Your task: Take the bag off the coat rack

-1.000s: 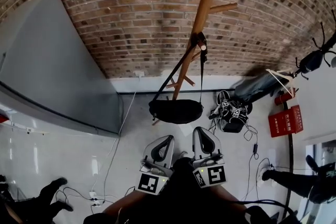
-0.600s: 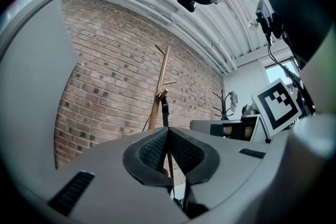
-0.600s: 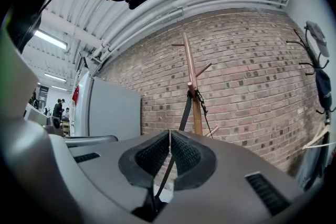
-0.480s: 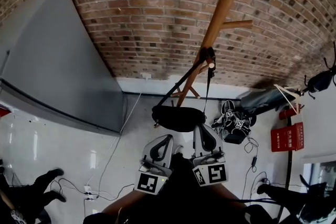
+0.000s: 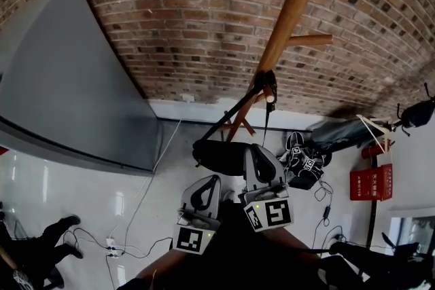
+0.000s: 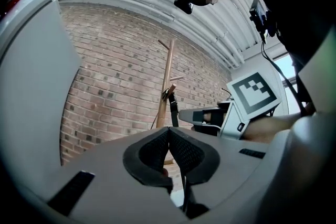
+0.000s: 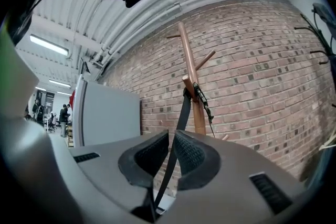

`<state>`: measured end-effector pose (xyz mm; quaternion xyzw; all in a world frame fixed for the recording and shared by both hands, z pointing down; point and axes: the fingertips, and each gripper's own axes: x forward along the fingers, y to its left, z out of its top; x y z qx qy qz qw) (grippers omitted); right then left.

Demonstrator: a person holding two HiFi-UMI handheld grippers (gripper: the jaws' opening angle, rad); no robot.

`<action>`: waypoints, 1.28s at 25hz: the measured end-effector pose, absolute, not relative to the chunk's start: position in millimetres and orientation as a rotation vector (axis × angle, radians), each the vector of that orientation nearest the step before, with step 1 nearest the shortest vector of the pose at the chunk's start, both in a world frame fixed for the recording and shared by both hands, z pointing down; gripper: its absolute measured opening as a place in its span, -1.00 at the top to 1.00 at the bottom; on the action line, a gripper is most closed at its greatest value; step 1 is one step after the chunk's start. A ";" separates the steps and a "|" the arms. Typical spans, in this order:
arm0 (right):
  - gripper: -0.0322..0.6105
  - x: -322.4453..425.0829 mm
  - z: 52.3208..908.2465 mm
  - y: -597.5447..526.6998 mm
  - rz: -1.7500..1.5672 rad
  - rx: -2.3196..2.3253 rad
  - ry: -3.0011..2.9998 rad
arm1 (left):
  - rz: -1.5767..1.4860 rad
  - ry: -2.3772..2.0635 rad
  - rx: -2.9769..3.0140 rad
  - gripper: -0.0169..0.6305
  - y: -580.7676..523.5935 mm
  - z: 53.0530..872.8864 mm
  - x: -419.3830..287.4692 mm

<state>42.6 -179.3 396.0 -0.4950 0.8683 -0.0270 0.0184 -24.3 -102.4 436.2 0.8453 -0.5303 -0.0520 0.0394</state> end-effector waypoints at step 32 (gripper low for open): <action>0.51 25.3 356.2 -288.2 -0.029 -1.862 2.479 | -0.235 -1.576 2.641 0.90 -174.1 420.8 -76.5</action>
